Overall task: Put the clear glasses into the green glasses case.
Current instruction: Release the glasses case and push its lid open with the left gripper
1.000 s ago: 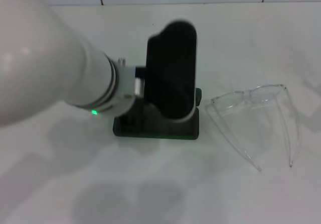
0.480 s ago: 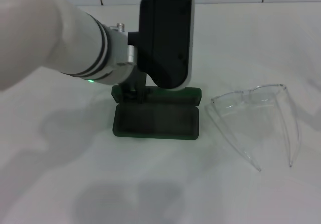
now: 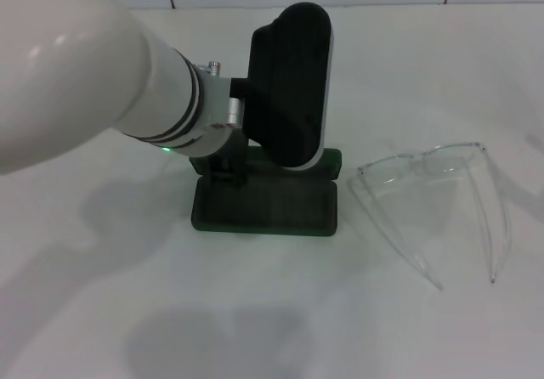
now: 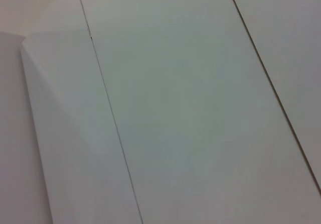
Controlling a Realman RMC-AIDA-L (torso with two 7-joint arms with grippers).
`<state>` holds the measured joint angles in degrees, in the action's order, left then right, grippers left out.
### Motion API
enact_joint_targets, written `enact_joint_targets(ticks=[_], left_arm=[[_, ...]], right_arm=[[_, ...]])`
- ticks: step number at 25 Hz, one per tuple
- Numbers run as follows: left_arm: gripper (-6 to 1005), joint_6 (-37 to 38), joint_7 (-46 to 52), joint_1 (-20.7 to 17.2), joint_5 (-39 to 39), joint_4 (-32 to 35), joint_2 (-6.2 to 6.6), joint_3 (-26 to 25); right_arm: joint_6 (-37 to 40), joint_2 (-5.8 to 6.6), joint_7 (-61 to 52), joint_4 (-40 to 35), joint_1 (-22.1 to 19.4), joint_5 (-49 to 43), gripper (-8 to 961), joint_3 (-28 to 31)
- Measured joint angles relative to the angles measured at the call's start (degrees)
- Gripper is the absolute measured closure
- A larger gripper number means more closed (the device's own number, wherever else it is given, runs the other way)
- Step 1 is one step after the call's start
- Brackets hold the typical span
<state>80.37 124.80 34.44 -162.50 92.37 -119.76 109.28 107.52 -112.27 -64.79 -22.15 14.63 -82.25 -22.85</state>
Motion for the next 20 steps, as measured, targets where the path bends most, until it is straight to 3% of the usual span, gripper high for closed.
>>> enact_joint_targets(ticks=[20], left_arm=[[575, -6.42, -0.64, 1.98, 0.01, -6.75, -0.12, 3.84]], right_arm=[[-0.17, 0.01, 0.93, 1.13, -0.39, -0.02, 118, 0.49]])
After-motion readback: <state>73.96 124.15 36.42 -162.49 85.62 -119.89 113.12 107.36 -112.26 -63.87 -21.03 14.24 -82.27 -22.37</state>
